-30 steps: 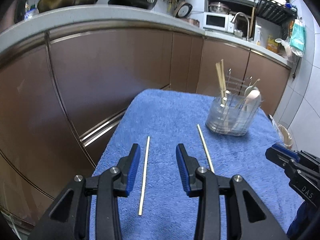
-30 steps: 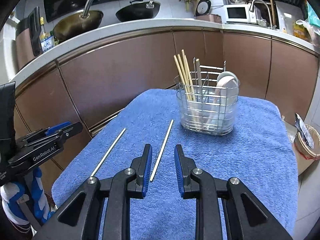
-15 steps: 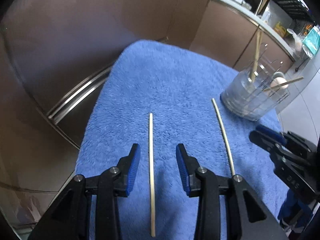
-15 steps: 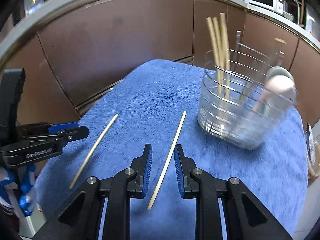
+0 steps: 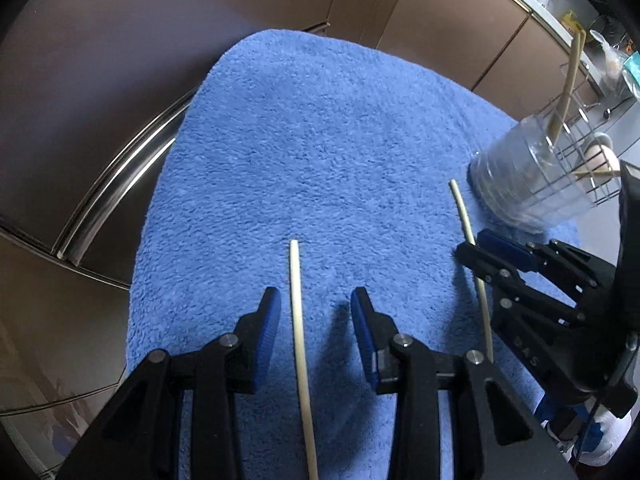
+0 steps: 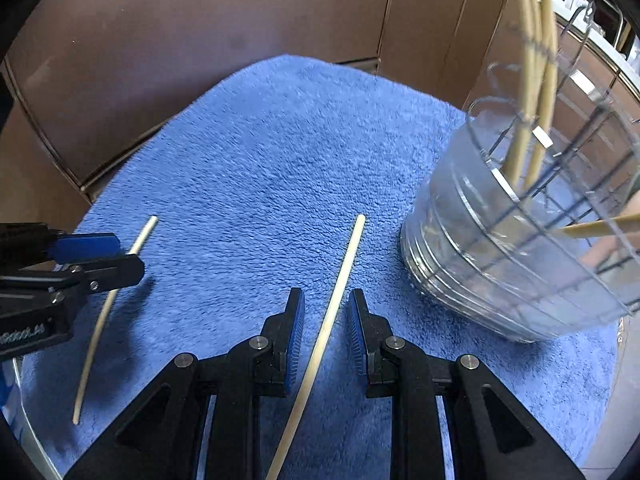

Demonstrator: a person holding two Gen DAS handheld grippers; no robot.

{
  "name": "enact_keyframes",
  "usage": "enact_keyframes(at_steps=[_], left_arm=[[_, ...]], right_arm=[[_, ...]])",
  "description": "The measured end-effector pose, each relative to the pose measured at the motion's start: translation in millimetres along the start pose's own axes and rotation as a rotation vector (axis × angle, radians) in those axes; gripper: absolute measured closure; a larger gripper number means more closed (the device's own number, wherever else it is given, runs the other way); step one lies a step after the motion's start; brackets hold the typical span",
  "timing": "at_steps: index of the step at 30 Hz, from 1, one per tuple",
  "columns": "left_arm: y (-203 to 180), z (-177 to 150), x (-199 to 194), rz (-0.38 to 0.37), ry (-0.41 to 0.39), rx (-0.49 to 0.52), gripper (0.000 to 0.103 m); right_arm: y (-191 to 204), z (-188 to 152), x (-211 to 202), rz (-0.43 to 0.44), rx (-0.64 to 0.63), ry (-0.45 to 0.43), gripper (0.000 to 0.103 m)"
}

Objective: Organize utensils
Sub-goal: 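Grasp a chopstick with the right tool while the left tool grasps the other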

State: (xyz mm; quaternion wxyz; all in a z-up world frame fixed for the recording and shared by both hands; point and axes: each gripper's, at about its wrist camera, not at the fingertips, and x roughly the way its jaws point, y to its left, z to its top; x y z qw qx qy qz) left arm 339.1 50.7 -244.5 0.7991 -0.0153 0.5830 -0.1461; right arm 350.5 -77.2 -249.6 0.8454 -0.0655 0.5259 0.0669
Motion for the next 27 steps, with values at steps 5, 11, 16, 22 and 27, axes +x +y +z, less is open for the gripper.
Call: enact_keyframes(at_steps=[5,11,16,22,27], left_arm=[[-2,4,10,0.009,0.04,0.001,0.076],[-4,8,15,0.007,0.058,-0.002,0.087],[-4,8,16,0.012,0.062,-0.008,0.092],[-3,9,17,0.019,0.077,-0.029,0.096],[-1,8,15,0.018,0.077,-0.051,0.098]], right_arm=[[-5,9,12,0.007,0.018,0.015,0.081],[-10,16,15,0.021,0.033,0.029,0.082],[-10,18,18,0.029,0.021,0.031,0.091],[-7,10,13,0.06,0.016,0.042,0.096],[-5,3,2,0.088,0.008,0.043,0.098]])
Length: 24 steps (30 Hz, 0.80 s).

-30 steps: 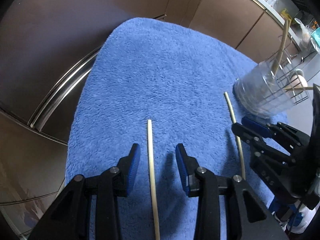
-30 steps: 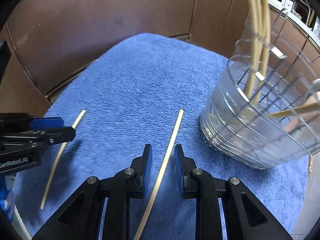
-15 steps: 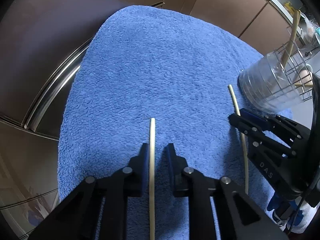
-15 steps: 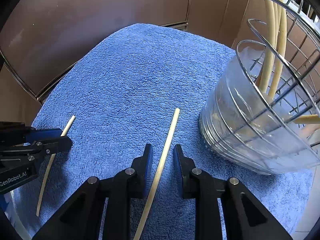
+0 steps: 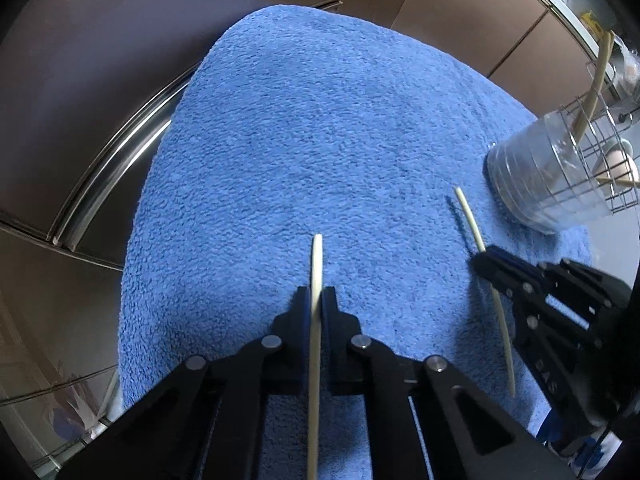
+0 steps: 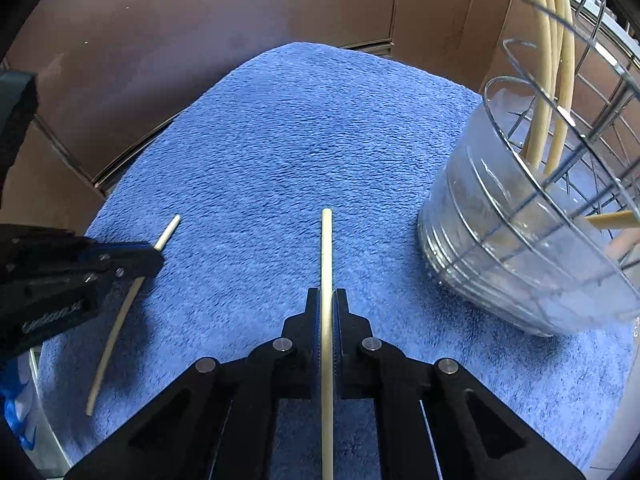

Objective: Organize utensils
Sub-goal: 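Grasp a chopstick with the right tool while the left tool grasps the other, then lift both chopsticks over the wire holder and open both tools to drop them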

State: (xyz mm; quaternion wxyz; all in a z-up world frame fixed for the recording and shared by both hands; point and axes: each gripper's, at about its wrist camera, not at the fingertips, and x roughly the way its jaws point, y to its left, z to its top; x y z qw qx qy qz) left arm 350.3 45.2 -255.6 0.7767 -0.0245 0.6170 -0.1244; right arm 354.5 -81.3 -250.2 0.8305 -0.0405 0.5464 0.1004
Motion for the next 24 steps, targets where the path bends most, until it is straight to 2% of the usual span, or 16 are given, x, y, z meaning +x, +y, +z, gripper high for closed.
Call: enact_keyframes(at_steps=[11,24], left_arm=[[-5,-25,-46,-0.019,-0.087,-0.001,0.098],[-37,-73,-113,-0.094,-0.245,0.01,0.098]], right_arm=[[11,-40,-52,0.08,-0.018,-0.06,0.098],[2,-107,-145,0.154,0.005,-0.249,0.098]])
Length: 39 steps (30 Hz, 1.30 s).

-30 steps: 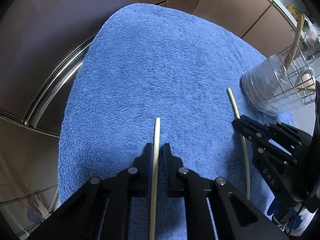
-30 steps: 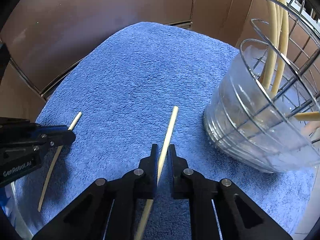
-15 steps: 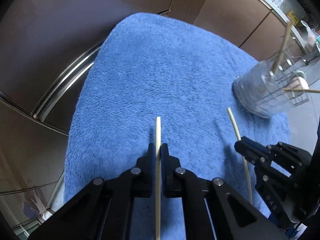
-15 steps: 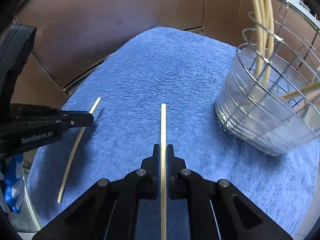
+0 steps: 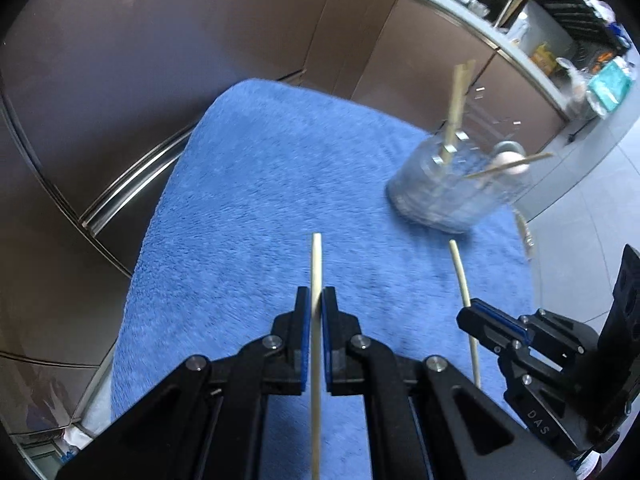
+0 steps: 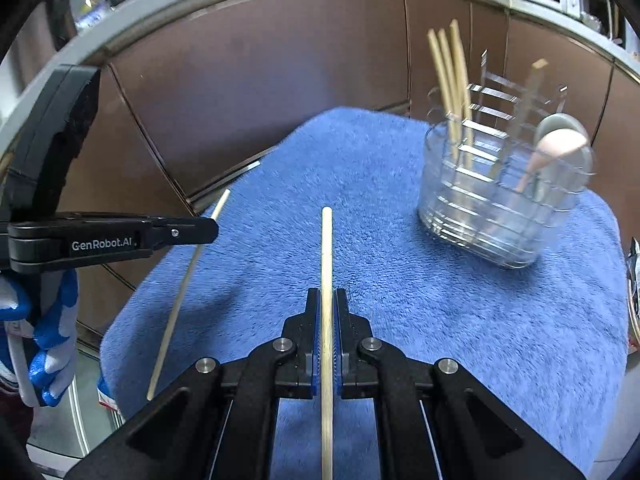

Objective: Organize utensils
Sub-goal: 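Lift both chopsticks over the wire holder and open both tools to drop them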

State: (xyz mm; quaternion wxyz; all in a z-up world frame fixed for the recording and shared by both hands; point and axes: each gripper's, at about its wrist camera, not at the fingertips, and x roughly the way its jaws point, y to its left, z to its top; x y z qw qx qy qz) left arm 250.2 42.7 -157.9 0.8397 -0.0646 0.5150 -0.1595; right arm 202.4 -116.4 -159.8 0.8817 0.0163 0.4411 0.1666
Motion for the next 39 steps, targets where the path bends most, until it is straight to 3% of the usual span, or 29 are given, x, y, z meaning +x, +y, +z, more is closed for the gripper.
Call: enact_keyframes(at_steps=[8,14,22,31,39], left_arm=[[-28,-21,-53,-0.051,-0.137,0.02,0.098],[-45,-41,-93,-0.076,-0.235,0.045,0.098],[-67,-56,-118,-0.081,-0.328,0.084,0.098],[-86,-40,-127,-0.116,-0.402,0.094,0.098],[-100,-1,-125,-0.156,-0.475,0.094,0.098]], right_arm=[[-1,-25,-68,0.022,0.027,-0.158,0.098],[2,-35,-95,0.033,0.055,-0.256,0.098],[-10,-50,-136,0.018,0.094,-0.369,0.098],[-26,-34,-153,-0.008,0.098,-0.472,0.098],[-49,1,-157,-0.006,0.09,-0.568,0.098]])
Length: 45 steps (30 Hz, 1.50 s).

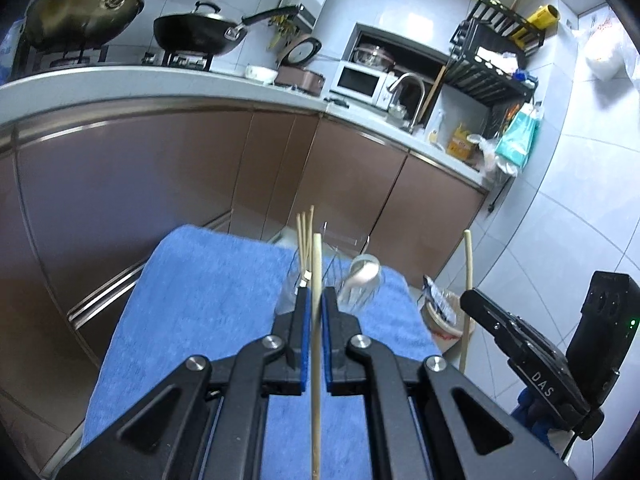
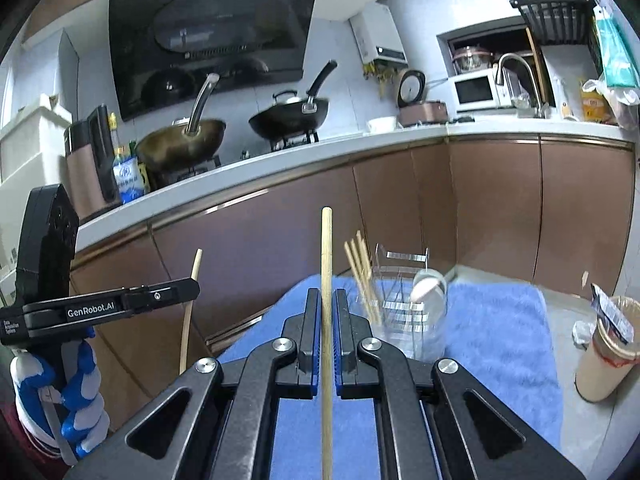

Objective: Organize utensils
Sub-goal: 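Lift both chopsticks over the wire holder and open both tools to drop them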

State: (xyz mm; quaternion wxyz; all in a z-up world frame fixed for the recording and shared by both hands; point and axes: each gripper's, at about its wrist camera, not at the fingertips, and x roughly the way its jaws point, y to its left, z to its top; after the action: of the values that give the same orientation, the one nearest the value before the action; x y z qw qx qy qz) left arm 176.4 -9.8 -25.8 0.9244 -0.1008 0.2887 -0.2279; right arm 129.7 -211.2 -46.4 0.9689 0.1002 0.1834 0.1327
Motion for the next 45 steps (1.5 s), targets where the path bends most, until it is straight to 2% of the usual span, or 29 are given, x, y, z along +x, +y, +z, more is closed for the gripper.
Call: enact_keyframes(at_steps=[8,14,20,26,32,39,45], left_arm=[[-10,48,34,-0.038,-0.1,0.007,0.098],[-8,85,67,-0.067,-0.208,-0.016,0.098],[-6,109,107,-0.075,-0.314,-0.041,0.098],[-8,107,151,-0.035,-0.356,-0.046,0.098],[-3,95,179,-0.007,-0.346,-0.044,0.098],[2,87,189,0.011,-0.362,-0.05,0.098],[3,83,189,0.021,-0.4,-0.048,0.098]], right_arm=[[-24,39,31,0.011,0.003,-0.116,0.098],[-48,66,65,0.042,0.043,-0.231,0.098],[-65,76,100,0.045,0.066,-0.316,0.098],[-80,65,135,-0.003,0.098,-0.328,0.098],[-89,53,158,-0.009,0.134,-0.321,0.098],[-95,45,168,-0.003,0.172,-0.329,0.098],[-91,42,174,-0.006,0.151,-0.331,0.098]])
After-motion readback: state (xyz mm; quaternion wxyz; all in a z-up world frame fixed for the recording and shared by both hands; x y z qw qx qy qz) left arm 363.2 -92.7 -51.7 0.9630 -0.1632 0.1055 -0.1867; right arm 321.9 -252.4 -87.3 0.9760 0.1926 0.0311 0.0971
